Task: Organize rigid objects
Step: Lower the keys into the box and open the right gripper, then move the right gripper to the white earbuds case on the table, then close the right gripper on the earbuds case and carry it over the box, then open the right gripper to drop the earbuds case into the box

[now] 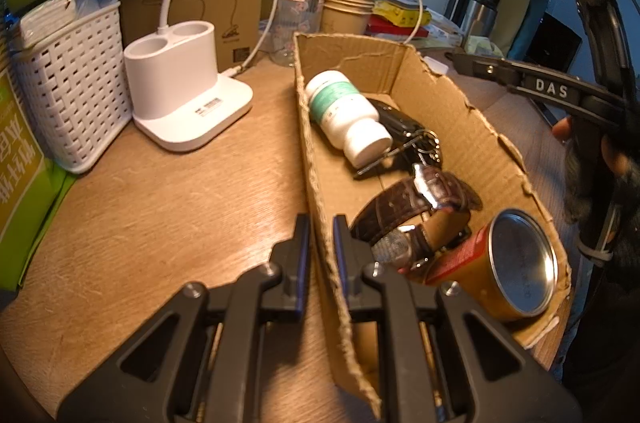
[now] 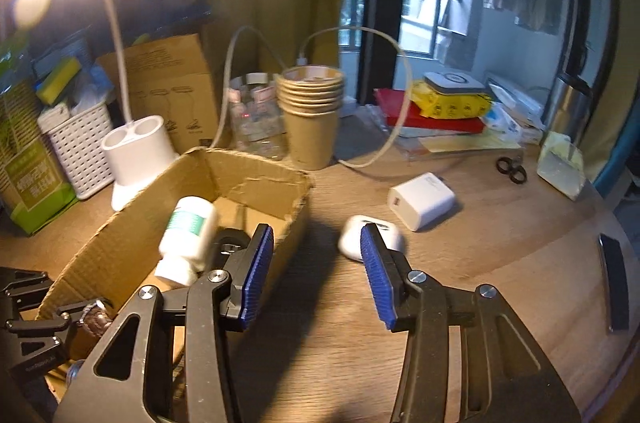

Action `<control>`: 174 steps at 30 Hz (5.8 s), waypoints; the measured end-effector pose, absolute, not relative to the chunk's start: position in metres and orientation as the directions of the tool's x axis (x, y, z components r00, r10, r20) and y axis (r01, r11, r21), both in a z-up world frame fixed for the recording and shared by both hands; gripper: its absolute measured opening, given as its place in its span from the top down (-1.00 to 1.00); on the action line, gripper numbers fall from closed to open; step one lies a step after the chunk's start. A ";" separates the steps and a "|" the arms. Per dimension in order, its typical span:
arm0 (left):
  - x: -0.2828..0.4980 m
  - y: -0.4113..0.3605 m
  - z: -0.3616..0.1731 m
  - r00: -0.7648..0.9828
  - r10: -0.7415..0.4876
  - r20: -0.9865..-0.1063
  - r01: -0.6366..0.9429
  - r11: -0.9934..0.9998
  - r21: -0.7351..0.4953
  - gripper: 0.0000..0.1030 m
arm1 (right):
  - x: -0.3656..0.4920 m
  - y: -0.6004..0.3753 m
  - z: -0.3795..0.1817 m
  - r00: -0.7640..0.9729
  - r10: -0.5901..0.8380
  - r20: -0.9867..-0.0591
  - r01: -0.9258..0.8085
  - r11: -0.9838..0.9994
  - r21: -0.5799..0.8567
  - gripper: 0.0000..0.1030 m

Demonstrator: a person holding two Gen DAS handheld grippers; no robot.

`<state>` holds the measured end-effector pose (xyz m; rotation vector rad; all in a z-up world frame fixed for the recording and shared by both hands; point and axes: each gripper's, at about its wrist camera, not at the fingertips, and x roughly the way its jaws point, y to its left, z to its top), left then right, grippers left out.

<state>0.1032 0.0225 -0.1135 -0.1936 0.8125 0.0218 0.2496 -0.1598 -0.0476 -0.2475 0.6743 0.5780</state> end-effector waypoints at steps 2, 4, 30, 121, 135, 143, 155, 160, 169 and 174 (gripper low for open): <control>0.103 0.023 -0.114 0.689 -0.055 -0.723 -0.093 0.982 -0.164 0.76 | 0.254 -0.166 -0.048 0.636 0.416 -0.650 -0.564 0.826 -0.024 0.07; 0.103 0.023 -0.114 0.688 -0.055 -0.723 -0.093 0.982 -0.163 0.75 | 0.257 -0.171 -0.050 0.642 0.405 -0.651 -0.551 0.834 -0.023 0.07; 0.103 0.022 -0.113 0.688 -0.055 -0.723 -0.093 0.982 -0.163 0.75 | 0.315 -0.168 -0.099 0.591 0.324 -0.738 -0.492 0.871 -0.012 -0.29; 0.103 0.023 -0.115 0.688 -0.047 -0.724 -0.098 0.983 -0.157 0.75 | 0.180 -0.092 -0.052 0.517 0.542 -0.662 -0.745 0.666 -0.037 -0.18; 0.103 0.023 -0.115 0.686 -0.045 -0.726 -0.101 0.983 -0.156 0.75 | 0.178 -0.063 -0.063 0.437 0.506 -0.743 -0.818 0.567 -0.096 -0.18; 0.103 0.023 -0.114 0.688 -0.042 -0.724 -0.102 0.983 -0.154 0.75 | 0.184 -0.060 -0.070 0.424 0.466 -0.777 -0.807 0.583 -0.091 -0.19; 0.103 0.024 -0.113 0.689 -0.041 -0.724 -0.104 0.982 -0.155 0.75 | 0.185 -0.061 -0.071 0.396 0.480 -0.783 -0.812 0.581 -0.054 -0.19; 0.103 0.024 -0.113 0.689 -0.042 -0.724 -0.104 0.982 -0.156 0.75 | 0.185 -0.064 -0.069 0.384 0.493 -0.781 -0.815 0.578 -0.036 -0.19; 0.103 0.024 -0.113 0.688 -0.040 -0.725 -0.107 0.982 -0.156 0.75 | 0.186 -0.073 -0.061 0.381 0.532 -0.756 -0.807 0.591 0.009 -0.30; 0.103 0.024 -0.113 0.688 -0.040 -0.725 -0.107 0.982 -0.156 0.75 | 0.191 -0.090 -0.054 0.420 0.552 -0.721 -0.776 0.630 0.030 -0.30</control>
